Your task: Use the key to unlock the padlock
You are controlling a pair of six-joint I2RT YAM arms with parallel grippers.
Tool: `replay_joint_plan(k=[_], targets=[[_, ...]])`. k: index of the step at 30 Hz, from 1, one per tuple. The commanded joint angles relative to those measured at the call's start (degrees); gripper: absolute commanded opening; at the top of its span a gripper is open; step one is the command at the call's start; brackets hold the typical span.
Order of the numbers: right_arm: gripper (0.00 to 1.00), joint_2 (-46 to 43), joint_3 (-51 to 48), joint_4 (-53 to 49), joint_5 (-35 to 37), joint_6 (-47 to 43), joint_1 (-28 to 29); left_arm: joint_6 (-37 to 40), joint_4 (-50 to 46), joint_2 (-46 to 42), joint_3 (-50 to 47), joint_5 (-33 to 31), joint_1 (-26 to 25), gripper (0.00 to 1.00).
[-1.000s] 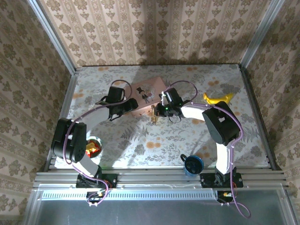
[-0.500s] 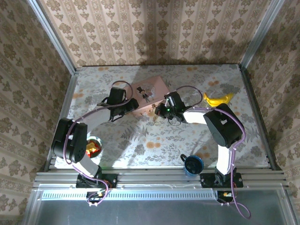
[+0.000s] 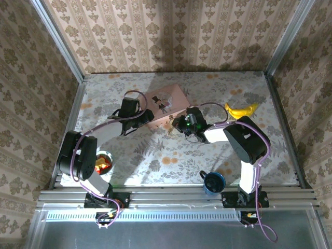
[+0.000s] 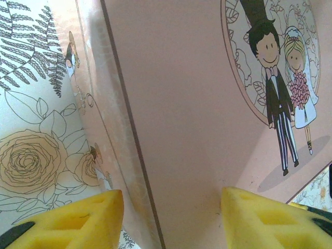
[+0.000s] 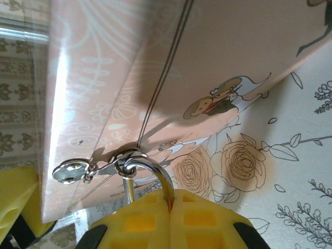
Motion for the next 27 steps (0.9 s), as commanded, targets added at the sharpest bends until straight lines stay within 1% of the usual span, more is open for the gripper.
replay_joint_plan(k=[1,9,10,16,27], targets=[[0.0,-0.9,-1.8,1.3,4.5,4.6,-0.4,-0.6,-7.5,1.5,-3.1,-1.5,-0.2,0.52],[0.0,0.7,-3.2,7.7,6.6,10.6,0.5,-1.1,-7.0,1.5,-3.8,-0.9,-0.1,0.52],[0.0,1.3,-3.4,8.7,7.0,11.6,0.7,-1.1,-7.0,1.5,-3.8,-0.8,-0.1,0.5],[0.0,5.2,-5.8,17.6,9.8,18.4,1.4,-1.3,-6.6,1.3,-4.2,-0.1,0.0,0.5],[0.0,6.4,-7.9,23.7,13.6,21.3,2.0,-1.6,-5.9,1.4,-5.1,0.7,0.0,0.49]])
